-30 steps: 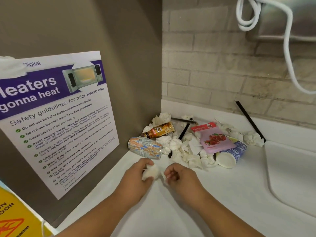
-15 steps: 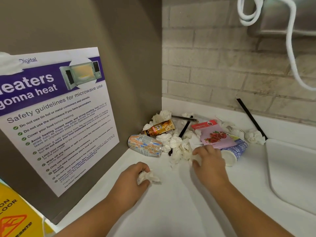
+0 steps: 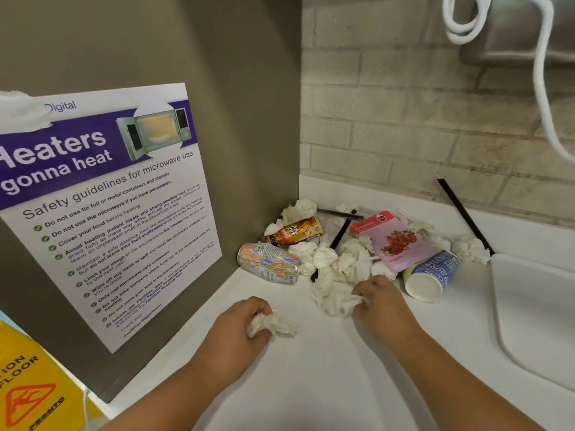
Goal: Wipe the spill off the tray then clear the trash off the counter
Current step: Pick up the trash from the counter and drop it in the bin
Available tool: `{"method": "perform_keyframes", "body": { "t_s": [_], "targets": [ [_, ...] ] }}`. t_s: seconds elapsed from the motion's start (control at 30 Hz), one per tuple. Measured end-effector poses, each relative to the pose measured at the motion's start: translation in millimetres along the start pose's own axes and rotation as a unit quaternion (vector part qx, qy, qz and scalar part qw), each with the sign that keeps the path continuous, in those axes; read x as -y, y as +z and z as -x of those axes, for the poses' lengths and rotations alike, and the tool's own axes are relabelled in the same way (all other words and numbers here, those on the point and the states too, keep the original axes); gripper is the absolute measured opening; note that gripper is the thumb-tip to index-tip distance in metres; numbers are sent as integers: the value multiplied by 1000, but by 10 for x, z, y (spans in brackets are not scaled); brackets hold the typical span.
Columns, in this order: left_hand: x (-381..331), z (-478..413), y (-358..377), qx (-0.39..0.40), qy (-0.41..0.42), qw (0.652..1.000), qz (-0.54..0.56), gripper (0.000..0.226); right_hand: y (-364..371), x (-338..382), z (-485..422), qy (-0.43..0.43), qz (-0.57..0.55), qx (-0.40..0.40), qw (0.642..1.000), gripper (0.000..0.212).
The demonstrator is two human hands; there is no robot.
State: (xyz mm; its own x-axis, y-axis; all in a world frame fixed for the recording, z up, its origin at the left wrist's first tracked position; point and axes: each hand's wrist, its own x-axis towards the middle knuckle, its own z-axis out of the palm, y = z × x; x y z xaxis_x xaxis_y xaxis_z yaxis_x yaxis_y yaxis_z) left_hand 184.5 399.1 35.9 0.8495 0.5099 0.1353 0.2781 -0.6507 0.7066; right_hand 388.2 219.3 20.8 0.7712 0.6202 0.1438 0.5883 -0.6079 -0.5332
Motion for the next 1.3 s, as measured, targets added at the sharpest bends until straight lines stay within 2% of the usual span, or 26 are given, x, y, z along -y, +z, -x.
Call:
{"method": "perform_keyframes", "body": {
  "t_s": [0.17,0.3,0.53,0.63,0.7,0.8,0.97,1.13,1.3],
  "targets": [
    [-5,18,-19,-15,-22,999,45,28,-84,206,255,-33,-114,64,991,35],
    [-70,35,-23,-22,-28,995,94,34,-169,296,353,-18,-153,67,986,22],
    [-261,91,92,97,-84,958,257,41,-1,569,450,-55,-170,57,982,42],
    [-306,104,165,105,-75,966,222,57,86,711,453,-83,-186,94,975,48],
    [-290,99,148,46,-63,980,181,43,117,750,434,-108,-186,106,971,48],
    [-224,95,33,-4,-72,987,142,25,123,700,341,-102,-158,100,977,45],
    [-117,149,-123,-21,-100,984,145,21,78,566,94,-91,-29,69,993,52],
    [-70,166,-196,-19,-116,980,161,22,115,544,-81,-48,95,150,983,64],
    [-67,205,-240,-16,-122,979,165,25,140,546,-103,-52,106,146,982,66]
  ]
}}
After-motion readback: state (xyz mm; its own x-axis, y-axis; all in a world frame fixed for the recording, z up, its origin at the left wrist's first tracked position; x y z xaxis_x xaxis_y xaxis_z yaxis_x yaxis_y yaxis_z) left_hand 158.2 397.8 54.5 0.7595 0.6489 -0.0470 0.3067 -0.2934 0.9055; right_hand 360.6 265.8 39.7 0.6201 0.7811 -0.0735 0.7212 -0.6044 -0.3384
